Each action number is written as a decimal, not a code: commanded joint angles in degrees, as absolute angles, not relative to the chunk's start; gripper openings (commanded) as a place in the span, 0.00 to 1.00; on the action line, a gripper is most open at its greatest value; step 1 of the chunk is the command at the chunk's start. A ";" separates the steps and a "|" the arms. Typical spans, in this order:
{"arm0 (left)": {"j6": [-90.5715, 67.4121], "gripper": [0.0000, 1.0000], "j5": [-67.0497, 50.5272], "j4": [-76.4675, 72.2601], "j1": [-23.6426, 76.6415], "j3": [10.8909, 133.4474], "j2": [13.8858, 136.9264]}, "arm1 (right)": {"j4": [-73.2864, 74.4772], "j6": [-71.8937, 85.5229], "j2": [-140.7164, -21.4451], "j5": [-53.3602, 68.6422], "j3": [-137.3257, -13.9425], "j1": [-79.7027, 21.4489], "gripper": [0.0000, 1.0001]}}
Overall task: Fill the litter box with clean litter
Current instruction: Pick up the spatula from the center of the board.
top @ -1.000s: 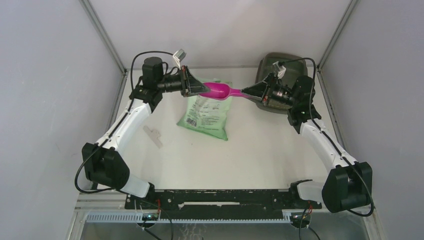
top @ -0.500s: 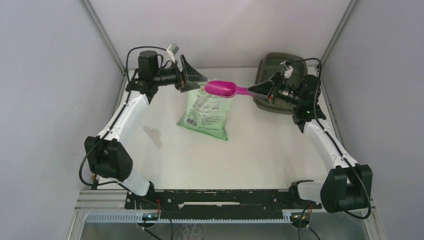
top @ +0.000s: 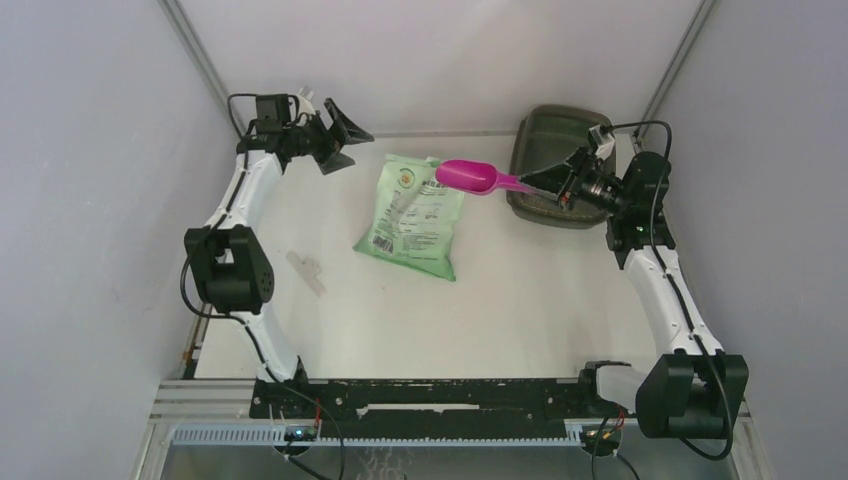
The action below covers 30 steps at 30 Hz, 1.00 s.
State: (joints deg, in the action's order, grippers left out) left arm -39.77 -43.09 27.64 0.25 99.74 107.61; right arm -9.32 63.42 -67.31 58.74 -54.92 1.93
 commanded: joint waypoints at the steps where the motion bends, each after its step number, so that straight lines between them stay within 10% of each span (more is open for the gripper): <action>1: -28.49 1.00 -40.90 21.47 0.79 97.80 102.65 | -8.88 60.70 -66.15 61.19 -56.95 3.17 0.00; 26: -18.92 0.90 -52.90 7.34 5.47 93.24 116.76 | -9.23 59.83 -68.96 64.74 -56.60 6.76 0.00; 30: -21.16 0.62 -56.69 3.53 6.14 93.46 117.89 | -9.36 59.84 -69.63 64.68 -56.60 6.86 0.00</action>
State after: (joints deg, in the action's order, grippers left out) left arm -20.53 -51.18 9.52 5.54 89.41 117.80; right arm -6.57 60.31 -69.30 63.66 -54.92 6.39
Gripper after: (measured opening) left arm 0.766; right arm 0.348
